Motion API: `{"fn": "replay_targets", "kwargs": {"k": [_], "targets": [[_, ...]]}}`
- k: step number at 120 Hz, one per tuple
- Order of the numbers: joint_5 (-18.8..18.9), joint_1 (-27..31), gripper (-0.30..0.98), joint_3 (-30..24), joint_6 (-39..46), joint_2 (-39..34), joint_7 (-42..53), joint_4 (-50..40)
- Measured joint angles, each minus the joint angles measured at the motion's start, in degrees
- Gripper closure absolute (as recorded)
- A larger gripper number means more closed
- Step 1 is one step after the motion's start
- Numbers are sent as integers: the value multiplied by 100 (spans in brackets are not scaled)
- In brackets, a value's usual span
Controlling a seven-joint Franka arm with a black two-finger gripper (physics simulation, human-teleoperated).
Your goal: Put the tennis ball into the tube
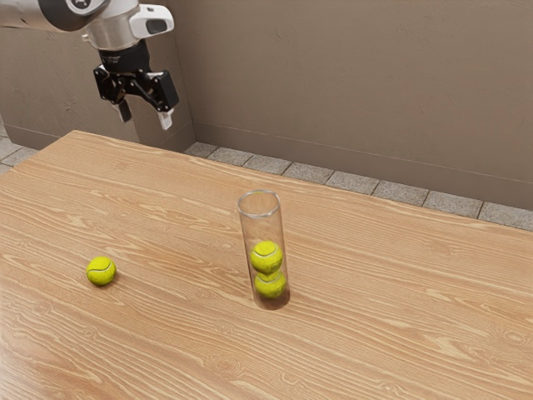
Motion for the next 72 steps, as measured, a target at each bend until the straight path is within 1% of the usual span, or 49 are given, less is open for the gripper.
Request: {"fn": "replay_targets", "kwargs": {"k": [24,33,51,72], "targets": [[3,-16,0,-5,-85,-106,-31,-152],[2,92,0,-7,-104,-488,-40,-682],[32,914,0,-6,245,-1265,-53,-2213],[134,1322,0,-2,1024,-1411,-64,-3283]]}}
